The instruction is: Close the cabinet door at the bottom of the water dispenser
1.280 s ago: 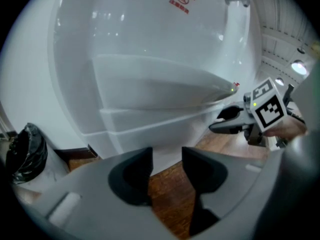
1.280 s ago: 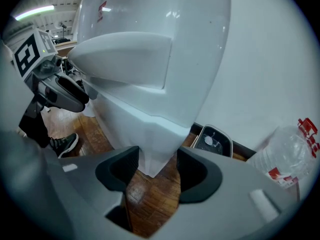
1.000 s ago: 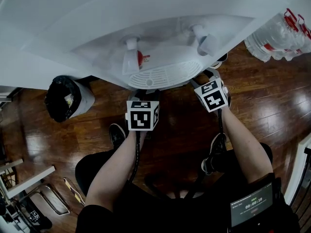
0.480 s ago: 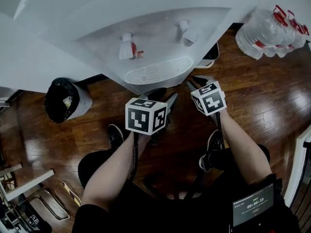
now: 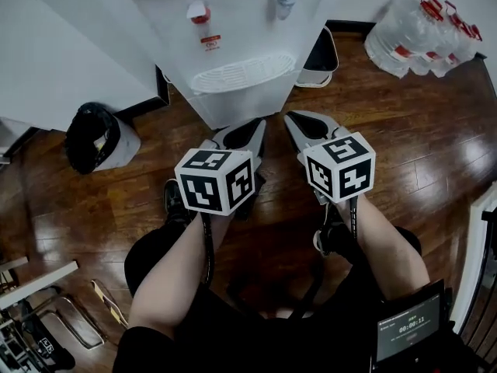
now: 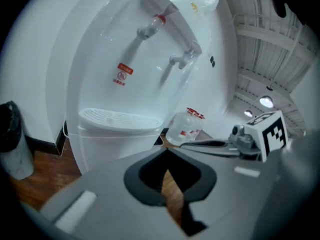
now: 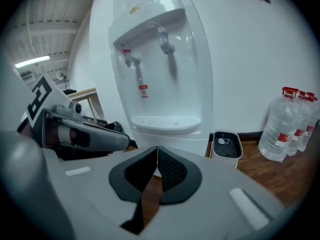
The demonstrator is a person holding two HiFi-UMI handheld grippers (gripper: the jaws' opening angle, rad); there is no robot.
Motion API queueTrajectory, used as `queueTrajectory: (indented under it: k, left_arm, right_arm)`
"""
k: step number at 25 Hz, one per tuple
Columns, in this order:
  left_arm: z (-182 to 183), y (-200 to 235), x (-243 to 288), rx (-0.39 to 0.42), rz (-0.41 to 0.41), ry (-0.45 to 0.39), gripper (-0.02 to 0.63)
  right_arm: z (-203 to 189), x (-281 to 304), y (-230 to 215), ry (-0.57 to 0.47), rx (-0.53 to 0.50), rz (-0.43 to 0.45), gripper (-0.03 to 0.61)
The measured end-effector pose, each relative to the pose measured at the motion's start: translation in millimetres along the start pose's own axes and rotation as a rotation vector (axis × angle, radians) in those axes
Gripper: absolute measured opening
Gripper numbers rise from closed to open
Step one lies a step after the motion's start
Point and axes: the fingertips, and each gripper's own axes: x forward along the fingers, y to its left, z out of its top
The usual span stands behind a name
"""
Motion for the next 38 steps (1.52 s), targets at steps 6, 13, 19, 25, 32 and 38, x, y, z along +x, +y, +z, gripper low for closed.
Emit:
queueTrajectory:
  k: [6,13,19,25,32,38]
  left_arm:
    - [-6,-32,-17,0.097,0.021,-0.057,0.02]
    - [-27,-45,-68,0.183,0.053,-0.126,0.02]
    - [-30,-61,-80,0.243,0.052,-0.182,0.02]
    - [-51,-74,-85,0.324,0.026,-0.199,0.02]
    - [-61,-81,-89,0.376,0.017,-0.199,0.021]
    - [-57,-75,-92,0.368,0.023,-0.202,0.02]
  right_arm:
    - [16,-34,19,-0.139,0.083,0.034,0.005]
    - [-6,-78,75,-0.211,-0.046,0.002,0.005]
    - [-27,-92,86,-0.201,-0.022,0.001,0.005]
    - [-20,-111,85,-0.259,-0.142,-0.05,0.005]
    - [-18,-117,84,-0.286,-0.119,-0.062,0.005]
    - [-15,-115,89,-0.291,-0.13,-0.071,0.005]
